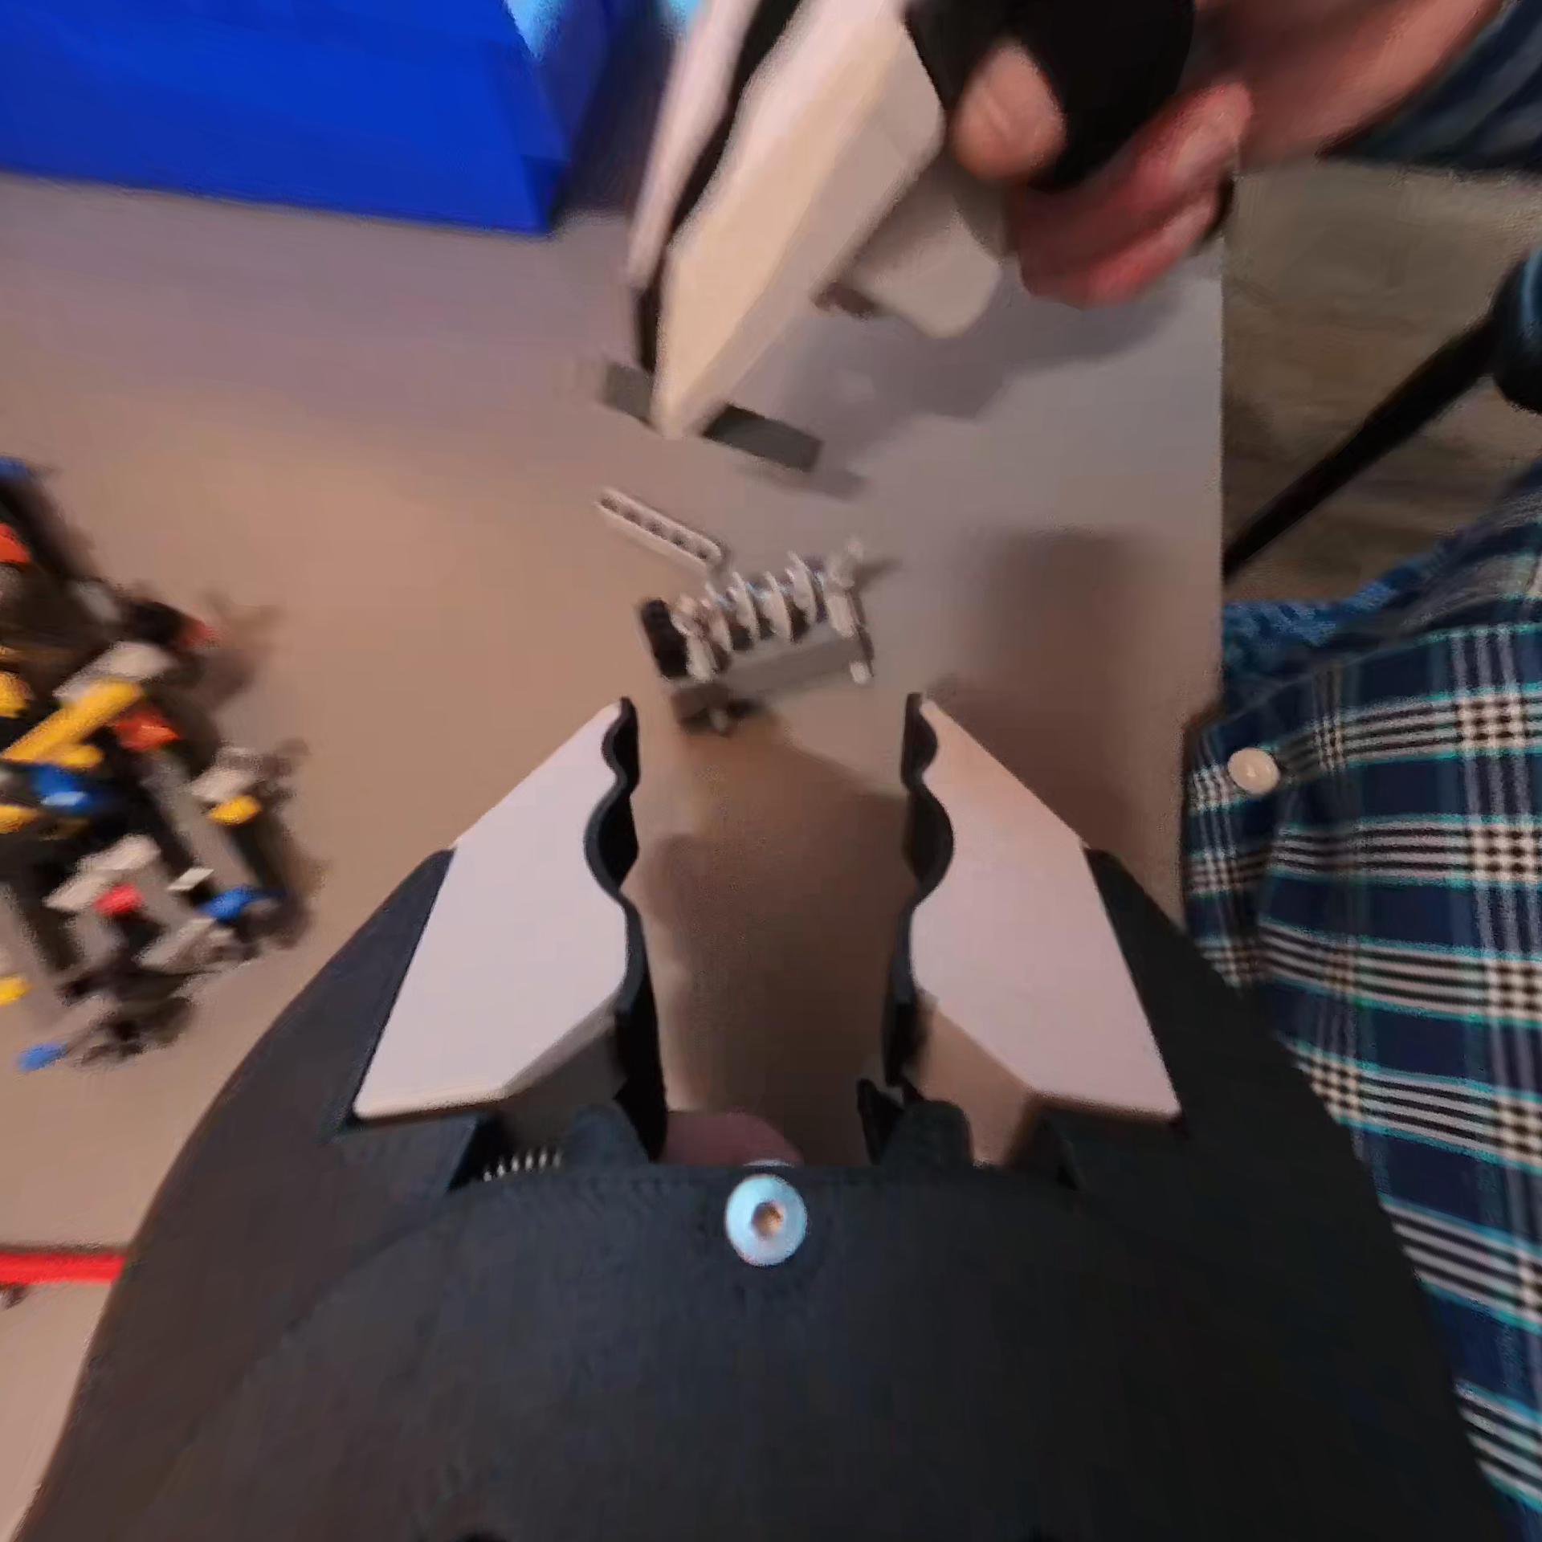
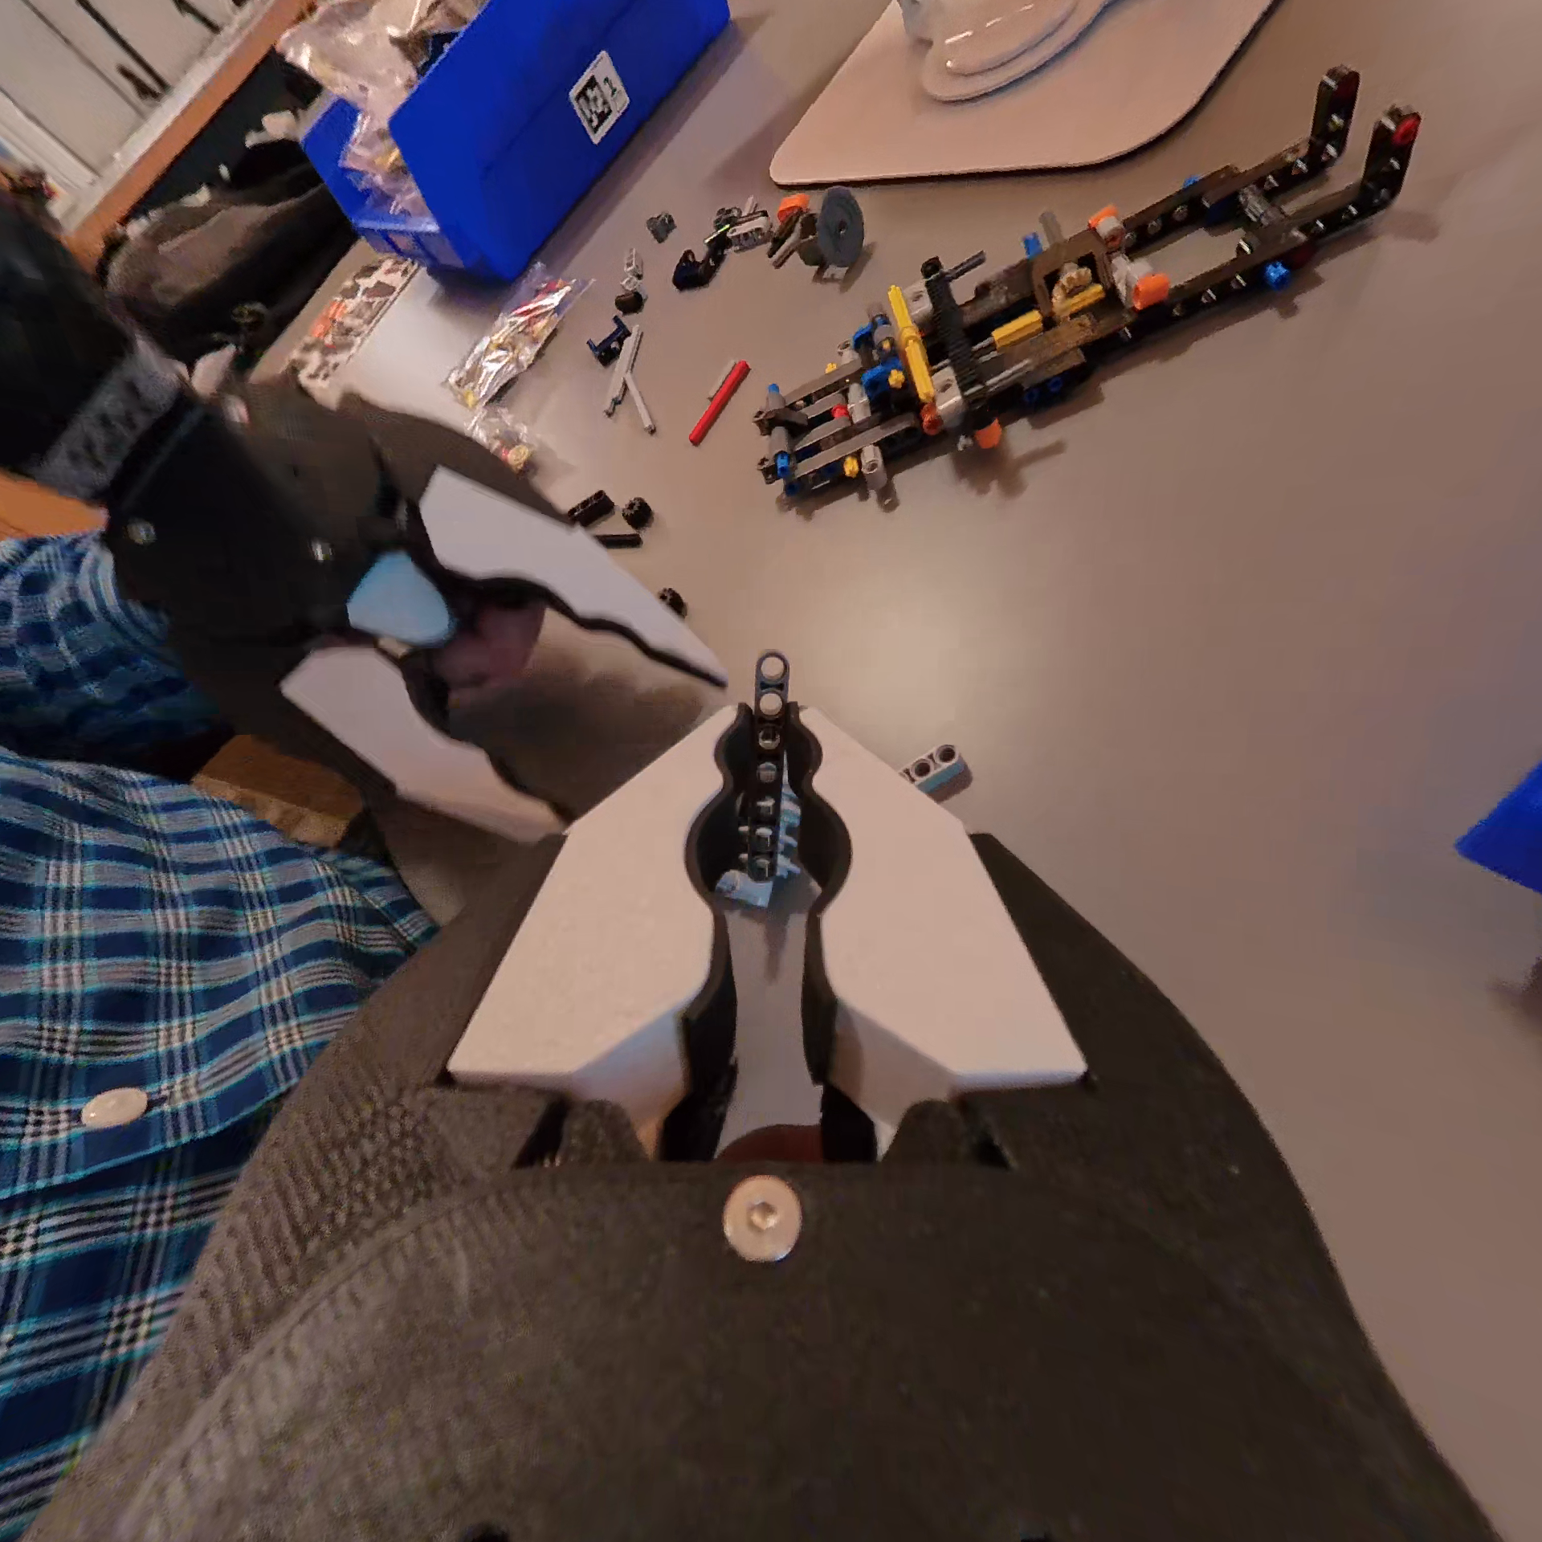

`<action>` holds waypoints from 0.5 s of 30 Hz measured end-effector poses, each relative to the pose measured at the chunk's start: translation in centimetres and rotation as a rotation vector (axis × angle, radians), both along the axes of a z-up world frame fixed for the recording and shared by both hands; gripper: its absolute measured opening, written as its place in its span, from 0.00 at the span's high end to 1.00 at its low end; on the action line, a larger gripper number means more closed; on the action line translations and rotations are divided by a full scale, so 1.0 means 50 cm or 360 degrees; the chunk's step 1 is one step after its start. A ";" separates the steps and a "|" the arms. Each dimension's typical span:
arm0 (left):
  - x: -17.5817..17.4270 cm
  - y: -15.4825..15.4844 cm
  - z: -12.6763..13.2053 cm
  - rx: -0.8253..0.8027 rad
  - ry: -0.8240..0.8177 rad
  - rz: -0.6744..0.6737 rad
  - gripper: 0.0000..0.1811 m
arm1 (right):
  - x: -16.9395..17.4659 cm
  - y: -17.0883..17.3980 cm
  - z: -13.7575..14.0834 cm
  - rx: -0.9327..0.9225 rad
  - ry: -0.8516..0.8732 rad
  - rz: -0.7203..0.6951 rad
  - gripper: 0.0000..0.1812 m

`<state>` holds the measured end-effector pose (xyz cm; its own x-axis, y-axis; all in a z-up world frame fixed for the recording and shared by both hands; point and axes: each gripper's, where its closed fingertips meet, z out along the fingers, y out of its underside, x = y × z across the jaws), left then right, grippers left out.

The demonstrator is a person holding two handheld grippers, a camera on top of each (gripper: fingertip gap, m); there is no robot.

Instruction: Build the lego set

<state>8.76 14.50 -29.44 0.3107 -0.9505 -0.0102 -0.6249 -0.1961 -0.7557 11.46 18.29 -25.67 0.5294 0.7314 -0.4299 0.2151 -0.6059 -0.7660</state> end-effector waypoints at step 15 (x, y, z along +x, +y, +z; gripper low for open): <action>0.027 0.015 0.144 -0.0728 -0.0855 0.0108 0.97 | -0.045 -0.045 0.057 0.1430 -0.1078 0.0260 0.98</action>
<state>10.13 15.23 -22.26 0.2191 -0.8011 0.5569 -0.1637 -0.5929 -0.7884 9.19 16.05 -22.81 0.3232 0.7120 0.6234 0.7763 0.1773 -0.6049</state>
